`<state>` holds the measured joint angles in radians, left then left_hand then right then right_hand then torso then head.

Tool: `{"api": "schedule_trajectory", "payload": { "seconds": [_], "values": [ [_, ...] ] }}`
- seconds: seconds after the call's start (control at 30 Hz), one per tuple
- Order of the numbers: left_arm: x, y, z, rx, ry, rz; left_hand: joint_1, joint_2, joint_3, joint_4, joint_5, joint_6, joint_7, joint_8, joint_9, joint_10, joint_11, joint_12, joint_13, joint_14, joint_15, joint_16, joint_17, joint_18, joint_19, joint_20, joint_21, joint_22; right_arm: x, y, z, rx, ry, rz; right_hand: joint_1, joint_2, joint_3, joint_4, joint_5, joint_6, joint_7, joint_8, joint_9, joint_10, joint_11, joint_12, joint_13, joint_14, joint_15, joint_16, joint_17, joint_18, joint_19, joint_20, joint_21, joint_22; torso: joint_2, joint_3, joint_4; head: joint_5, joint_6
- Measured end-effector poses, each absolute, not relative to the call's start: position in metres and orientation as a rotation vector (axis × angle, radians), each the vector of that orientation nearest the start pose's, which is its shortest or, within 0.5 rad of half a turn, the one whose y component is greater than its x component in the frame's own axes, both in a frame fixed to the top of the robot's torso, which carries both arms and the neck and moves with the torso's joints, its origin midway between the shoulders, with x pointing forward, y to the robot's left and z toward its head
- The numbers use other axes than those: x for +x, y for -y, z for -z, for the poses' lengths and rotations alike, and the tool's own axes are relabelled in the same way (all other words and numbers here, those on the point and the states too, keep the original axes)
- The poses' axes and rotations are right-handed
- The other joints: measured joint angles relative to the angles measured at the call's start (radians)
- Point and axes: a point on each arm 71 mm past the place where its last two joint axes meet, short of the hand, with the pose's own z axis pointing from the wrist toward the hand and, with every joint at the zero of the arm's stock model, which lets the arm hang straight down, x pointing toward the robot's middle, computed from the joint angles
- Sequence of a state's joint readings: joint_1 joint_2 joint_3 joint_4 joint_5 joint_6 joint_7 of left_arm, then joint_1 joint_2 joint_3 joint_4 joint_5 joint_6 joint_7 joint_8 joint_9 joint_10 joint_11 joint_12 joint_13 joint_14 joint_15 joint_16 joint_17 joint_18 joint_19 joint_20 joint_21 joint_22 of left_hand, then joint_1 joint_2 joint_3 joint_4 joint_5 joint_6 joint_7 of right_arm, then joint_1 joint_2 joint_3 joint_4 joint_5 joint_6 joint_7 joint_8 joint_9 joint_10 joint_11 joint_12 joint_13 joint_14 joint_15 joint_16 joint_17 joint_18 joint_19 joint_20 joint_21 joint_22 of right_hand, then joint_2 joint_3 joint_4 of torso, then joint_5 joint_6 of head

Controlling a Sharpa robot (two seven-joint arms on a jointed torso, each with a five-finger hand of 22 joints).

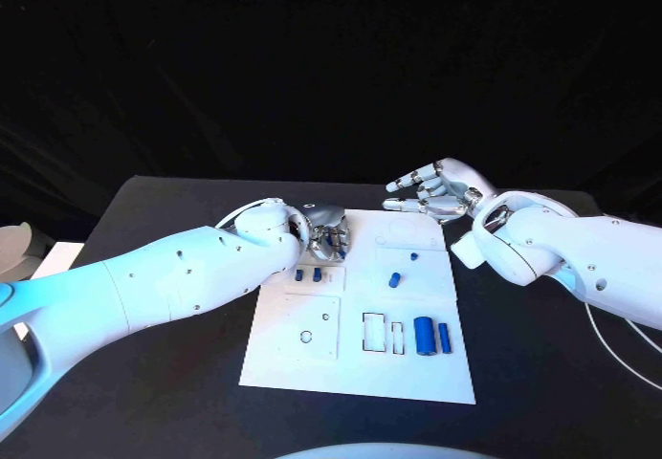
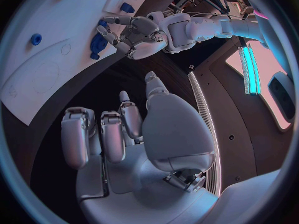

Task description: Assemble the parts on the task board

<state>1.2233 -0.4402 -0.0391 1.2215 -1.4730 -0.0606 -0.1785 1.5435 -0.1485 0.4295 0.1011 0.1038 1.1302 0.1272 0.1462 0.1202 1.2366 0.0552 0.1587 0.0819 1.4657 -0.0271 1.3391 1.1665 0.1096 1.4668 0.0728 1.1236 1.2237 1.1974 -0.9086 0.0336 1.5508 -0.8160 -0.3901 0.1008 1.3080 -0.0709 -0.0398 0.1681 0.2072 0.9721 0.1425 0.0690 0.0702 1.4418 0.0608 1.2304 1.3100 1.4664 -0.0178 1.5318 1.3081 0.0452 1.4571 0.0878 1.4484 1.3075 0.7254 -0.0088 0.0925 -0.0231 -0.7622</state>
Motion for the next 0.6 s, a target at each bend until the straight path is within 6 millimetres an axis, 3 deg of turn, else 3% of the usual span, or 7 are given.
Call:
{"api": "schedule_trajectory", "payload": {
  "seconds": [0.27,0.6],
  "values": [
    [0.525,-0.077,0.202,0.297,-1.849,0.639,-0.025,-0.025,0.093,-0.047,0.004,0.014,0.007,-0.025,-0.013,0.013,0.006,-0.046,-0.004,0.0,0.0,0.005,-0.011,0.0,0.0,0.0,0.006,0.007,0.491,0.229,0.152,0.424,-1.57,-1.055,0.0,0.0,0.0,0.0,0.0,0.0,0.0,0.0,0.0,0.0,0.0,0.0,0.0,0.0,0.0,0.0,0.0,0.0,0.0,0.0,0.0,0.0,0.0,-0.0001,-0.0001,0.001,0.001],
    [0.519,-0.086,0.194,0.243,-1.802,0.697,-0.064,-0.035,0.123,-0.071,0.006,0.017,0.01,-0.039,-0.02,0.022,0.007,-0.07,-0.007,0.0,0.0,0.009,-0.022,0.0,0.0,0.0,0.006,0.006,0.491,0.229,0.152,0.425,-1.57,-1.054,0.0,0.0,0.0,0.0,0.0,0.0,0.0,0.0,0.0,0.0,0.0,0.0,0.0,0.0,0.0,0.0,0.0,0.0,0.0,0.0,0.0,0.0,-0.001,-0.0002,0.0,-0.001,0.005]
  ]
}}
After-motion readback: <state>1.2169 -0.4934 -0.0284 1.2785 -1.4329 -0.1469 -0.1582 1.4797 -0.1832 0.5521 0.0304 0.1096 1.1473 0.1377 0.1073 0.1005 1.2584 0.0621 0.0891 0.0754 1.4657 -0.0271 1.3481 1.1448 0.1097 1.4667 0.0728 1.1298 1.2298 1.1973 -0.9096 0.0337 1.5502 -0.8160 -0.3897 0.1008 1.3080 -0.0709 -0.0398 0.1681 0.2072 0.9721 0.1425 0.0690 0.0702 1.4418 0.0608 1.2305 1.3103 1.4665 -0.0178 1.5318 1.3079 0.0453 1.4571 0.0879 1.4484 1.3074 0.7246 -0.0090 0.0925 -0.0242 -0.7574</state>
